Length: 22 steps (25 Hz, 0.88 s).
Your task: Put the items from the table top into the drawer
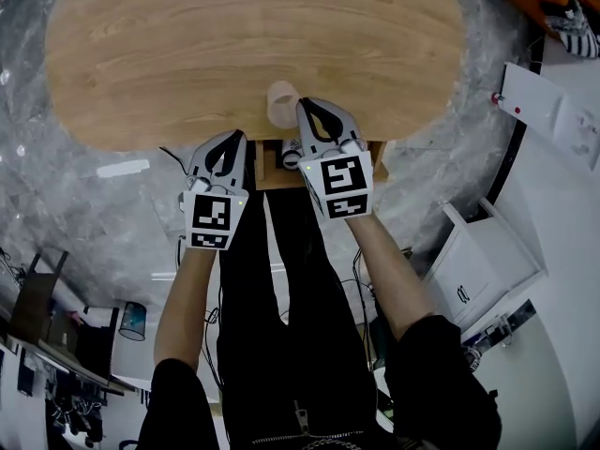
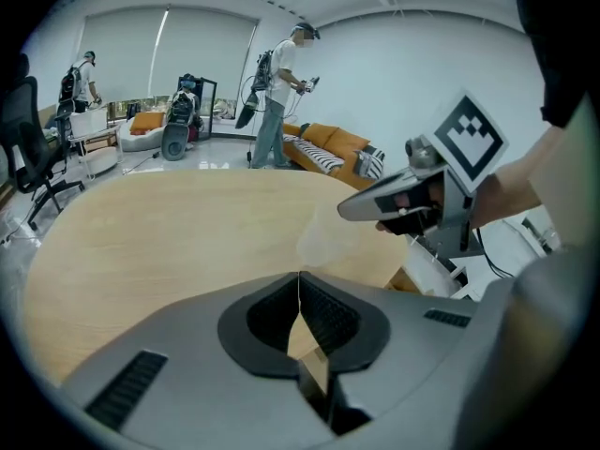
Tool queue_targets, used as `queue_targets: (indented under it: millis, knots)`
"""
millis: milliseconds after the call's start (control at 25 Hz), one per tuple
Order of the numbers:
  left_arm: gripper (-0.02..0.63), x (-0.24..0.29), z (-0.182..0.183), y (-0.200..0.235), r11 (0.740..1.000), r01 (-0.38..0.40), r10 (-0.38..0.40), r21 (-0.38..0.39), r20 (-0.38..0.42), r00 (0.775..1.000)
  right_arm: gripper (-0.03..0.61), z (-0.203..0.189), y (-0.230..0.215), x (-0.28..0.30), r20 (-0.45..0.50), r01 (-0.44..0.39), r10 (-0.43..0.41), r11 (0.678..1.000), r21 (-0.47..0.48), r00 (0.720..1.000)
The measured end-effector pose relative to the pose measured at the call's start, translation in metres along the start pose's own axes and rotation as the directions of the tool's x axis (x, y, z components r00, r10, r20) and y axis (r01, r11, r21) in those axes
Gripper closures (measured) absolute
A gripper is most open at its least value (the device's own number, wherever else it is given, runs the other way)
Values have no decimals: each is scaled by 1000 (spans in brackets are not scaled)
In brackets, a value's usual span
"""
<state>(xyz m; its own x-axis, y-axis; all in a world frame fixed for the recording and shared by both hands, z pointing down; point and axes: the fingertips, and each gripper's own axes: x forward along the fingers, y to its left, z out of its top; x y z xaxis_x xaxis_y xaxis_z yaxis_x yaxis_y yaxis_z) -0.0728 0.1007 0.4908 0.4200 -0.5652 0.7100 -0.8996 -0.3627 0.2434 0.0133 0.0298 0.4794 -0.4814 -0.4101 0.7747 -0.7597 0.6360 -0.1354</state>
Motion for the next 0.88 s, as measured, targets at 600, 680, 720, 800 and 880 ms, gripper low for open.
queue_targets:
  millis: [600, 680, 720, 800, 880]
  knots:
    - [600, 29, 10, -45, 991, 95, -91, 92, -43, 995, 561, -107, 4, -67, -75, 3, 3, 997, 77, 997]
    - [600, 31, 11, -49, 990, 100, -96, 99, -45, 994, 561, -118, 8, -69, -86, -4, 11, 997, 81, 996]
    - [600, 31, 11, -50, 990, 102, -98, 101, -46, 994, 561, -123, 10, -69, -91, -6, 13, 997, 78, 996]
    - [600, 31, 10, -51, 989, 105, -101, 105, -49, 994, 561, -132, 13, -66, -103, -10, 18, 997, 71, 995]
    - [600, 31, 9, -51, 989, 107, -102, 107, -52, 993, 561, -141, 13, -61, -116, -10, 17, 998, 69, 993]
